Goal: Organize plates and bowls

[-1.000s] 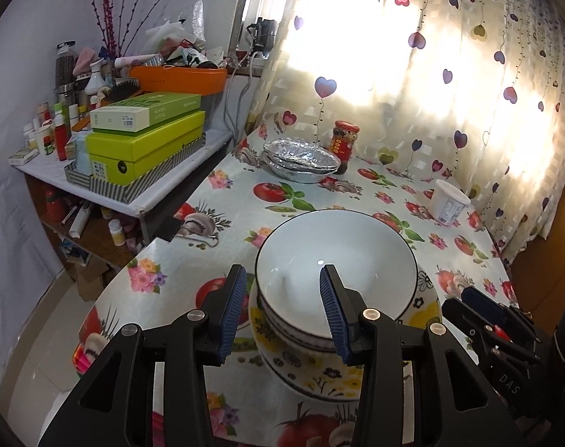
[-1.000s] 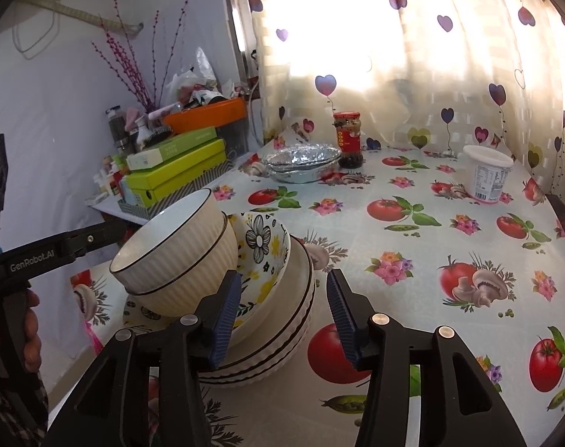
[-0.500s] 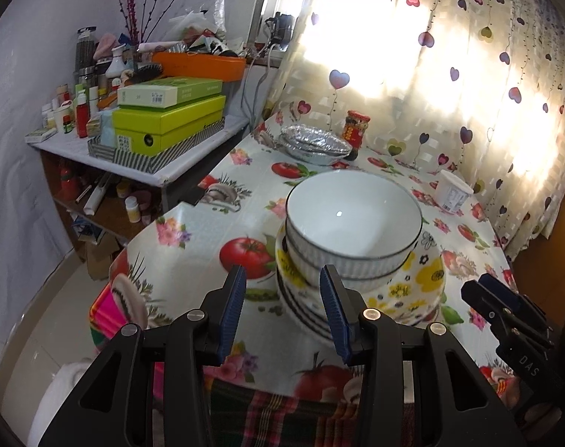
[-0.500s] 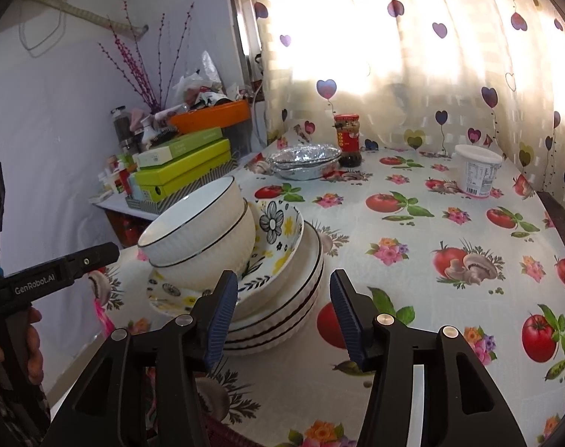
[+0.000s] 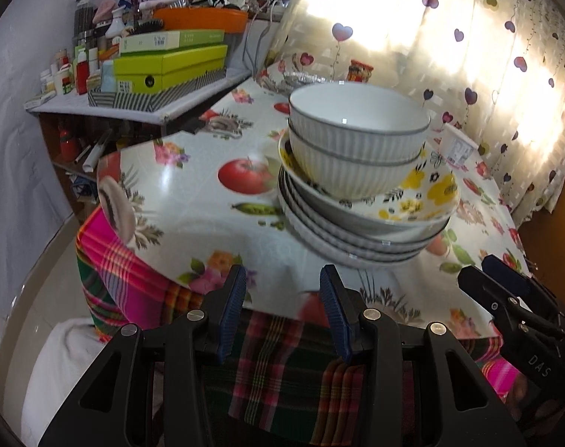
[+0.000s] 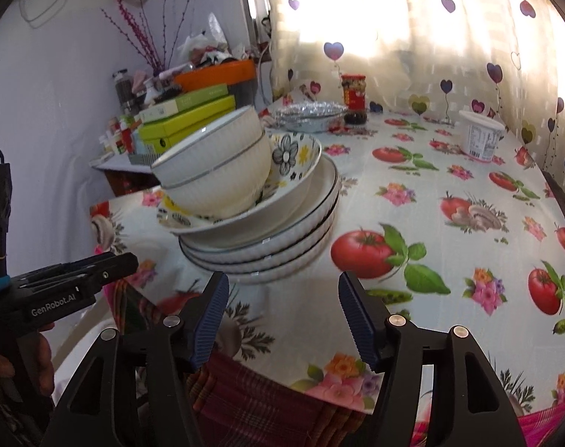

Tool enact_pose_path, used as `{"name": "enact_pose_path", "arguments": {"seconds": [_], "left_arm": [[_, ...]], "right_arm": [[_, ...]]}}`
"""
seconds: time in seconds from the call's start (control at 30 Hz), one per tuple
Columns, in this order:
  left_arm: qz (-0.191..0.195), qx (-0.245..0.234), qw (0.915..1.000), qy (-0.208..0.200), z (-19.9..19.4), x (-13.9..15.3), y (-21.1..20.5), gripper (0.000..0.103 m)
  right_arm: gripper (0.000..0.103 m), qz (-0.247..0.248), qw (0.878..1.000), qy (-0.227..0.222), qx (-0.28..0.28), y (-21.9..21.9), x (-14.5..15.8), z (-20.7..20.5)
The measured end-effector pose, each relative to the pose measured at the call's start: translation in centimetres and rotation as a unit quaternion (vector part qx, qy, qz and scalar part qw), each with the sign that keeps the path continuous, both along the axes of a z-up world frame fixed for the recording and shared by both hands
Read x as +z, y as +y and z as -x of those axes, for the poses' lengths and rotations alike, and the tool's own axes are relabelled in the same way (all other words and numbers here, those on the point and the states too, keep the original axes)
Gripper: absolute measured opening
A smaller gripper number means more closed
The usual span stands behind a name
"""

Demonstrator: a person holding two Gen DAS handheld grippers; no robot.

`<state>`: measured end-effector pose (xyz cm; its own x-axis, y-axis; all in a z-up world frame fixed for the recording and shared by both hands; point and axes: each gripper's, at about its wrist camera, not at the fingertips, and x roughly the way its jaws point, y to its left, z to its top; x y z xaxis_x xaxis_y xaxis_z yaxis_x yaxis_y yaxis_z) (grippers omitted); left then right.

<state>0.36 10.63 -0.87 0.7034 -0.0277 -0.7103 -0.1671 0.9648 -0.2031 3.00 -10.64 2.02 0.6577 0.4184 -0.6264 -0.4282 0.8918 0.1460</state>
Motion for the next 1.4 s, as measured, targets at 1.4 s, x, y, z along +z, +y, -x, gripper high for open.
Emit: {"name": "enact_pose_path", "arguments": {"seconds": [1.4], "left_arm": [[-0.084, -0.022, 0.9953, 0.043, -1.2, -3.8, -3.8, 0.047]], "right_arm": [[0.083, 0.086, 0.993, 0.067, -0.052, 1.5, -5.2, -1.4]]}}
